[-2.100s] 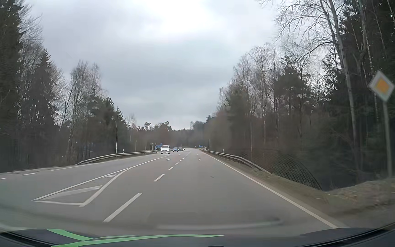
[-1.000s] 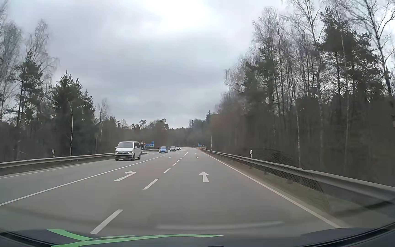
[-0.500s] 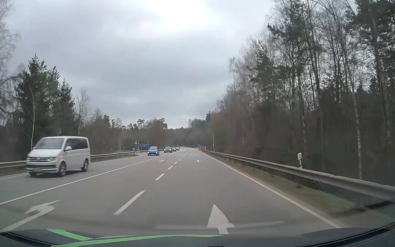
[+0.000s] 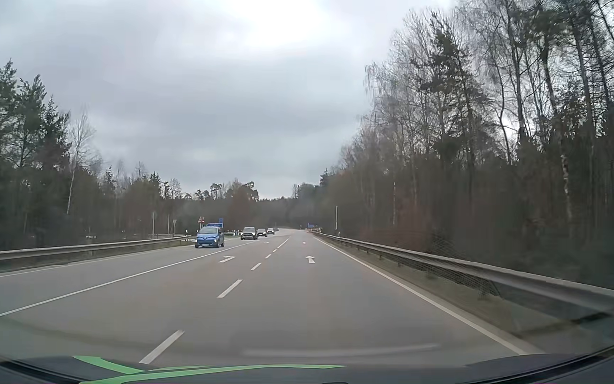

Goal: Follow the waypoints while adhering to traffic rules and regulations

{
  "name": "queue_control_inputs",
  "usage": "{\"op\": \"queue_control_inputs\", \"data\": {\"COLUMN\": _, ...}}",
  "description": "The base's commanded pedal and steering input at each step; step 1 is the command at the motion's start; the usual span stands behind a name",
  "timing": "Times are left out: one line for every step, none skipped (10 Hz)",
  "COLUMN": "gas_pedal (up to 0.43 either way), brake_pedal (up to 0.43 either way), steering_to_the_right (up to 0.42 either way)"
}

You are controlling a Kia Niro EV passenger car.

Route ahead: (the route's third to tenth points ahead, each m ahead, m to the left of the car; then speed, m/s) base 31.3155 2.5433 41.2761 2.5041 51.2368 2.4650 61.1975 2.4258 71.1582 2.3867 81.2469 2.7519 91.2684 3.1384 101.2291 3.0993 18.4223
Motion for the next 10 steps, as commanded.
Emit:
{"op": "queue_control_inputs", "data": {"gas_pedal": 0.189, "brake_pedal": 0.000, "steering_to_the_right": 0.002}}
{"op": "queue_control_inputs", "data": {"gas_pedal": 0.189, "brake_pedal": 0.000, "steering_to_the_right": 0.002}}
{"op": "queue_control_inputs", "data": {"gas_pedal": 0.197, "brake_pedal": 0.000, "steering_to_the_right": 0.002}}
{"op": "queue_control_inputs", "data": {"gas_pedal": 0.197, "brake_pedal": 0.000, "steering_to_the_right": 0.002}}
{"op": "queue_control_inputs", "data": {"gas_pedal": 0.197, "brake_pedal": 0.000, "steering_to_the_right": 0.002}}
{"op": "queue_control_inputs", "data": {"gas_pedal": 0.197, "brake_pedal": 0.000, "steering_to_the_right": 0.001}}
{"op": "queue_control_inputs", "data": {"gas_pedal": 0.197, "brake_pedal": 0.000, "steering_to_the_right": 0.002}}
{"op": "queue_control_inputs", "data": {"gas_pedal": 0.197, "brake_pedal": 0.000, "steering_to_the_right": 0.001}}
{"op": "queue_control_inputs", "data": {"gas_pedal": 0.197, "brake_pedal": 0.000, "steering_to_the_right": 0.001}}
{"op": "queue_control_inputs", "data": {"gas_pedal": 0.197, "brake_pedal": 0.000, "steering_to_the_right": 0.000}}
